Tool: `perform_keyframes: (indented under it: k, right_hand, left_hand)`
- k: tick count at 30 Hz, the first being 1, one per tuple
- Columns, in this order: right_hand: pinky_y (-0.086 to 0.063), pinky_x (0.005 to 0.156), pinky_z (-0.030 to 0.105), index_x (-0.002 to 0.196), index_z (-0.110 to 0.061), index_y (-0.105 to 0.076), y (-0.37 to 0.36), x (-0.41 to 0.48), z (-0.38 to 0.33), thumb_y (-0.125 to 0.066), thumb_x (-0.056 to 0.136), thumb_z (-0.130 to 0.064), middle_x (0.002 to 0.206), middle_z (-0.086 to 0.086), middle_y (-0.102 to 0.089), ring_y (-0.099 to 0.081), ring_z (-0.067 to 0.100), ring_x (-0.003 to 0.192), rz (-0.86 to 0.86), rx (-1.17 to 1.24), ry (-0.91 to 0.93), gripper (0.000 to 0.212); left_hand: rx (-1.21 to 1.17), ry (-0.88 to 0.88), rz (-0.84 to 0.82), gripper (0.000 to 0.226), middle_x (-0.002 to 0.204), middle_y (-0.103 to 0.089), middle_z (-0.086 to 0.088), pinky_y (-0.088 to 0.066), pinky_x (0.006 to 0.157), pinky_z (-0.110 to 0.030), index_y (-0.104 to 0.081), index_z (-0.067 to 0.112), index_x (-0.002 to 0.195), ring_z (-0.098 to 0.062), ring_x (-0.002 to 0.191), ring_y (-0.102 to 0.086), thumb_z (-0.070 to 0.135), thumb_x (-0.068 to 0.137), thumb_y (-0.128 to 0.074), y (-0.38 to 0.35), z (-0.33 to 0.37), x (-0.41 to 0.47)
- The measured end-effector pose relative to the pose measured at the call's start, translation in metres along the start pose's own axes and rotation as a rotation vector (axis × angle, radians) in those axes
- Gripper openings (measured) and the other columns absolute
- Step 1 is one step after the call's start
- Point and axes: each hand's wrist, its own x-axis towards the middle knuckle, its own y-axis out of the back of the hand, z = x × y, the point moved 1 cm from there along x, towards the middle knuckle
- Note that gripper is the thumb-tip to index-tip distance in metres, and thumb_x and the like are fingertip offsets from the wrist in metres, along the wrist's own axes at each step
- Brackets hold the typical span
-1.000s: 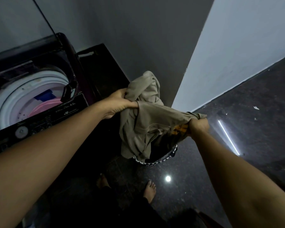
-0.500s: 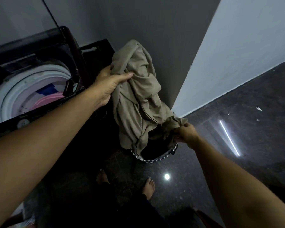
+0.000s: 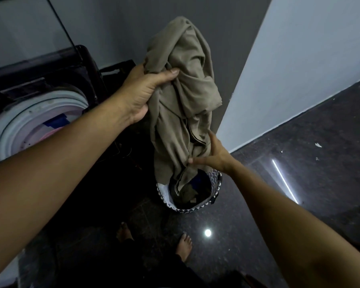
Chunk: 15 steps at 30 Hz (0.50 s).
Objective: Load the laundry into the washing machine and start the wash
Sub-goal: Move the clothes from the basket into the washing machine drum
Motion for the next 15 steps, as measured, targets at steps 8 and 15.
perform_keyframes:
  k: [8, 15]
  right_hand:
    - [-0.058, 0.085, 0.035, 0.104, -0.017, -0.072, 0.001, 0.011, -0.060, -0.055, 0.097, -0.011, 0.100, 0.001, -0.076, -0.071, 0.020, 0.098, 0.196, 0.394, 0.107, 0.020]
    - [-0.055, 0.079, 0.030, 0.125, -0.010, -0.053, 0.032, 0.003, -0.098, -0.073, 0.091, -0.021, 0.112, -0.003, -0.064, -0.064, -0.005, 0.086, 0.289, 0.374, 0.238, 0.041]
  left_hand:
    - [-0.258, 0.113, -0.075, 0.023, 0.112, -0.074, -0.010, -0.056, 0.095, -0.040, -0.068, 0.006, 0.116, -0.024, 0.111, -0.069, 0.013, 0.097, -0.058, -0.004, 0.030, -0.020]
    - [-0.311, 0.083, -0.079, 0.026, 0.113, -0.074, -0.009, -0.057, 0.088, -0.041, -0.074, 0.011, 0.108, -0.027, 0.111, -0.068, 0.020, 0.094, -0.054, 0.029, 0.055, -0.025]
